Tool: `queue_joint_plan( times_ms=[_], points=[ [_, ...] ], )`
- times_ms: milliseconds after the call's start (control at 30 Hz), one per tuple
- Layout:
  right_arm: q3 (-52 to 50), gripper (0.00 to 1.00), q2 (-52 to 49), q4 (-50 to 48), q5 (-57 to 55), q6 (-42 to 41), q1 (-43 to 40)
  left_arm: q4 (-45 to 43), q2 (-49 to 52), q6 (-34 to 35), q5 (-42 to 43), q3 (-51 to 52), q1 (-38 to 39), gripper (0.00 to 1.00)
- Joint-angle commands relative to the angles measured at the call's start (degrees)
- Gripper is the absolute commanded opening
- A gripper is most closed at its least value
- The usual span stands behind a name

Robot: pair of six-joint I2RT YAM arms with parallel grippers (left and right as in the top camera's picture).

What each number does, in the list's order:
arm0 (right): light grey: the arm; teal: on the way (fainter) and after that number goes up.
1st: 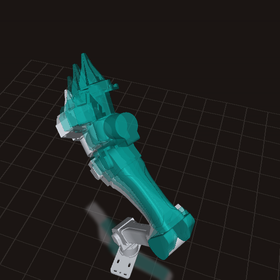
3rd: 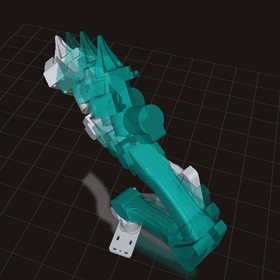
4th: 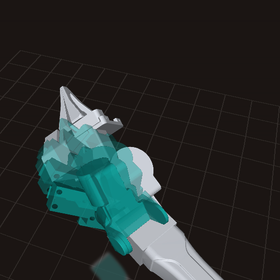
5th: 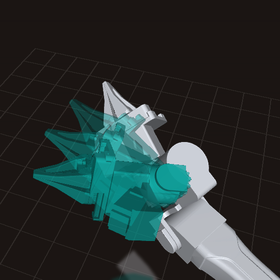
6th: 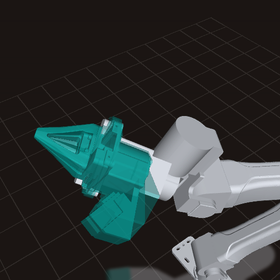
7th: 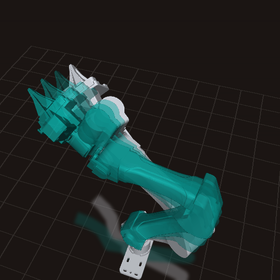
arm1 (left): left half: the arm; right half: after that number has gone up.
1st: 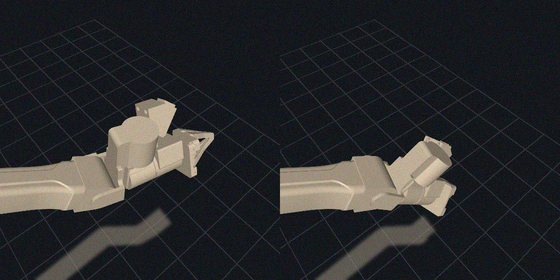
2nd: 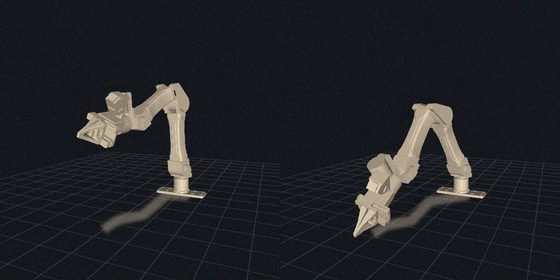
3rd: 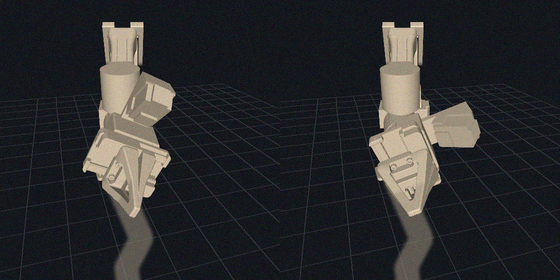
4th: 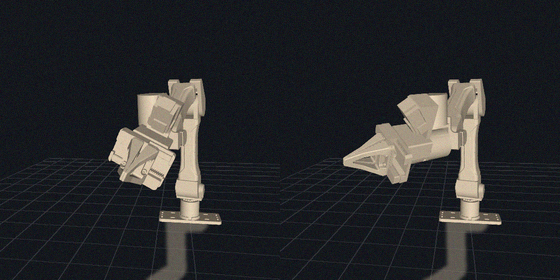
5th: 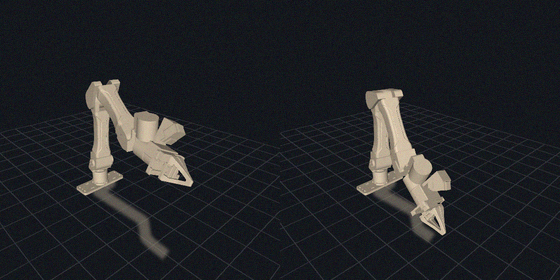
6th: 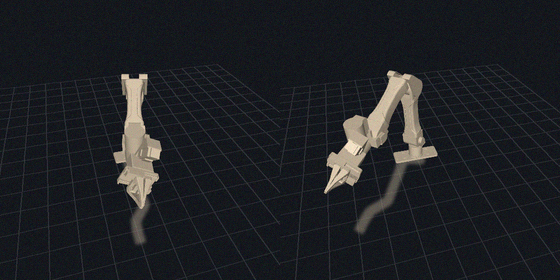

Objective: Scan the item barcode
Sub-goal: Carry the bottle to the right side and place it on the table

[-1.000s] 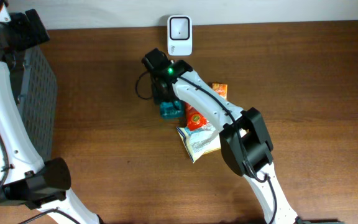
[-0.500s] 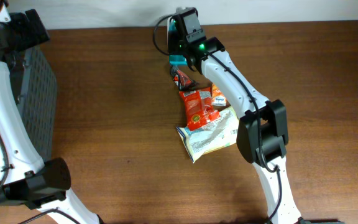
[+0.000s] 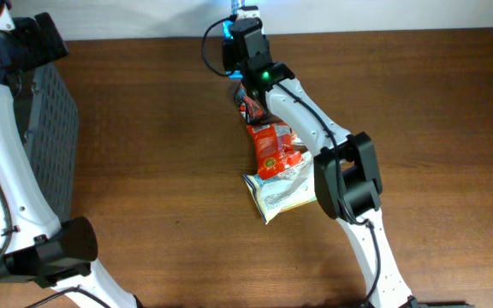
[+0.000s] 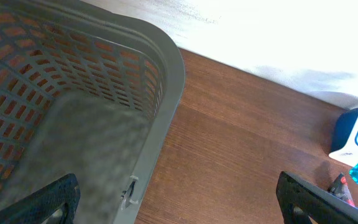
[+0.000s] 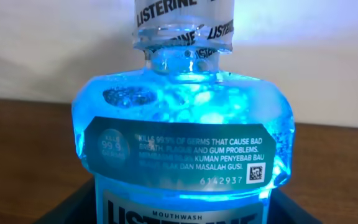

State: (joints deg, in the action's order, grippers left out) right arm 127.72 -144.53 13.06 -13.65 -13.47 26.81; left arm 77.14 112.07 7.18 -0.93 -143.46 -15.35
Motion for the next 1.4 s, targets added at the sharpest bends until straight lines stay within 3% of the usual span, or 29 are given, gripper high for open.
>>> queue_joint_plan(
  times_ms=[0,233,500,733,967,1200,1367],
  points=[
    [1.73,0.52,0.15,-1.73,-2.54,1.25,-0.55,0.07,-0.46,0.52,0.33,-0.04,-0.20,0.99],
    [2.73,0.53,1.79,-0.39,-2.51,1.22,-2.54,0.07,-0.46,0.52,0.33,-0.04,-0.20,0.99],
    [2.73,0.53,13.14,8.15,-2.60,-1.79,-8.92,0.07,-0.46,0.52,0.33,-0.04,-0.20,0.99],
    [2.73,0.53,17.70,24.50,-2.62,-9.38,-22.16,0.07,-0.46,0.52,0.33,-0.04,-0.20,0.99],
    [2.47,0.52,16.28,41.72,-2.67,-9.77,-38.84,0.07,-0.46,0.52,0.33,-0.04,-0.20,0.99],
    [-2.86,0.52,15.45,44.61,-2.51,-10.29,-48.89,0.07,-0.46,0.52,0.33,-0.04,-0.20,0.99],
    [-8.52,0.52,14.47,44.39,-2.21,-17.03,-55.30,0.07,-0.46,0.52,0.33,-0.04,-0.20,0.99]
  ],
)
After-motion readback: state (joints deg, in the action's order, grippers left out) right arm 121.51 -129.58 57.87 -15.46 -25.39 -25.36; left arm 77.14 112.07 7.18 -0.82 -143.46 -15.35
